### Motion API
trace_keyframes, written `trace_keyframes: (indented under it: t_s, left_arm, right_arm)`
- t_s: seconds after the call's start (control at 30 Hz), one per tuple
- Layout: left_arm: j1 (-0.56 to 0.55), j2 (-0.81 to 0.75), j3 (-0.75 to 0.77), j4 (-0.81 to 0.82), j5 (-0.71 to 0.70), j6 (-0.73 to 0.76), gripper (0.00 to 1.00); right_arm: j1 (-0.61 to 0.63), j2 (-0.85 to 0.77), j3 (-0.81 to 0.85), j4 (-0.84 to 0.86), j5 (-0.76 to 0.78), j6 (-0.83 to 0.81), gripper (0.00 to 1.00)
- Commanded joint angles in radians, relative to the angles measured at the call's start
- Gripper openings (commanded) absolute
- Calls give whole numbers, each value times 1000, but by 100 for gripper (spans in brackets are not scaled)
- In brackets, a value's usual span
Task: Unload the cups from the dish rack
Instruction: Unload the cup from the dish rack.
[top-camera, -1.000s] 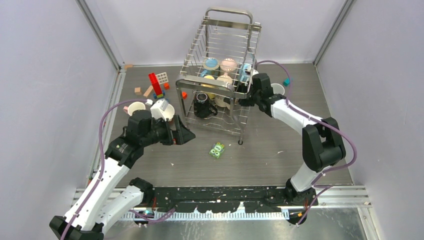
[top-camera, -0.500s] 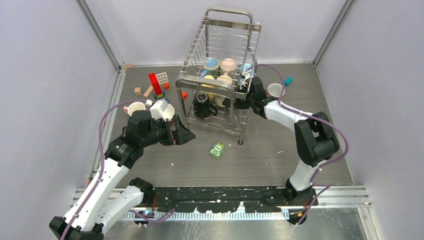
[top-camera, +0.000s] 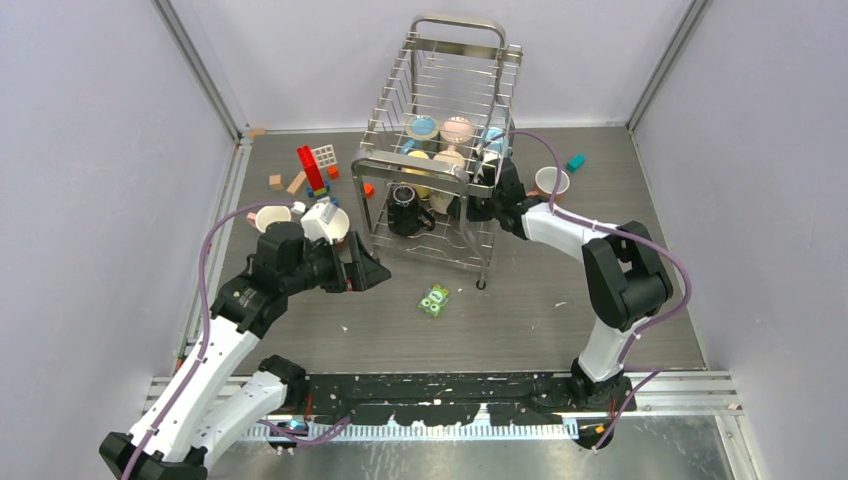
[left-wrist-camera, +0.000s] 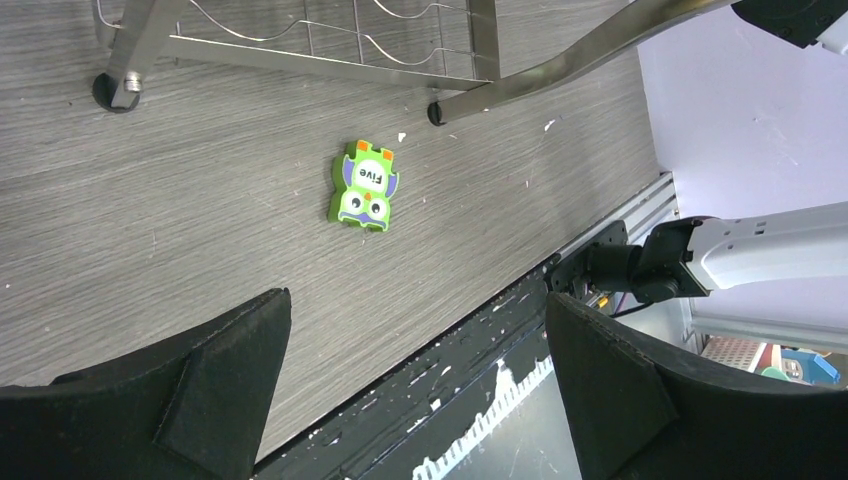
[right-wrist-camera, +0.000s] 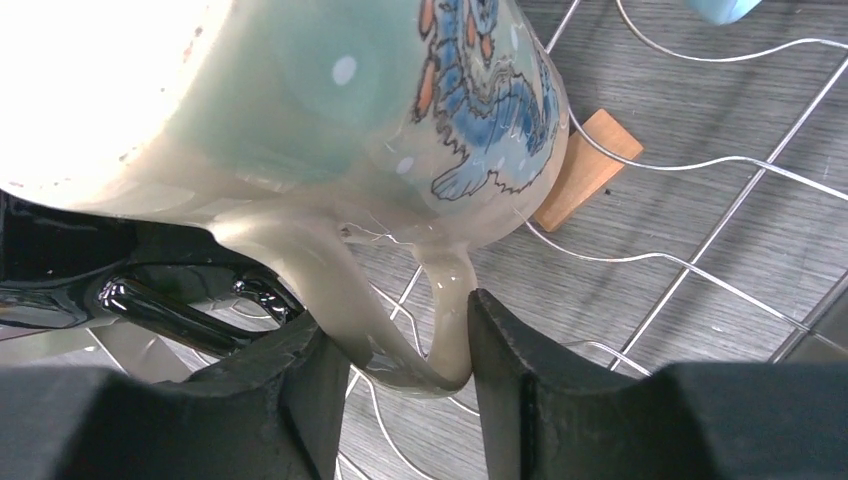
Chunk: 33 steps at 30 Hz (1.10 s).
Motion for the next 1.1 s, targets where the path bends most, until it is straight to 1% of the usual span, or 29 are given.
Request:
trace_keyframes:
  t_s: [0.0, 0.13, 0.33, 0.4, 0.77, 0.97, 1.07]
  left_arm:
    - [4, -13, -4, 20, 29, -13, 100]
    - [4, -14, -11, 24, 30, -17, 100]
    - [4, -10, -16, 33, 33, -21, 100]
    - [4, -9, -18, 36, 35, -21, 100]
    - [4, -5, -35, 56, 44, -31, 100]
    - [4, -8, -47, 63, 45, -34, 100]
    - [4, -10, -54, 66, 45, -37, 100]
  right_arm:
    - [11, -36, 21, 13, 65, -38, 46]
    - [21, -47, 26, -10, 97, -61, 40]
    - [31, -65, 26, -43, 133, -86, 38]
    - [36, -72, 23, -54, 176, -96, 37]
    - [55, -117, -15, -67, 279, -136, 31]
    - [60, -147, -62, -41, 311, -126, 21]
    - [59, -165, -92, -27, 315, -108, 14]
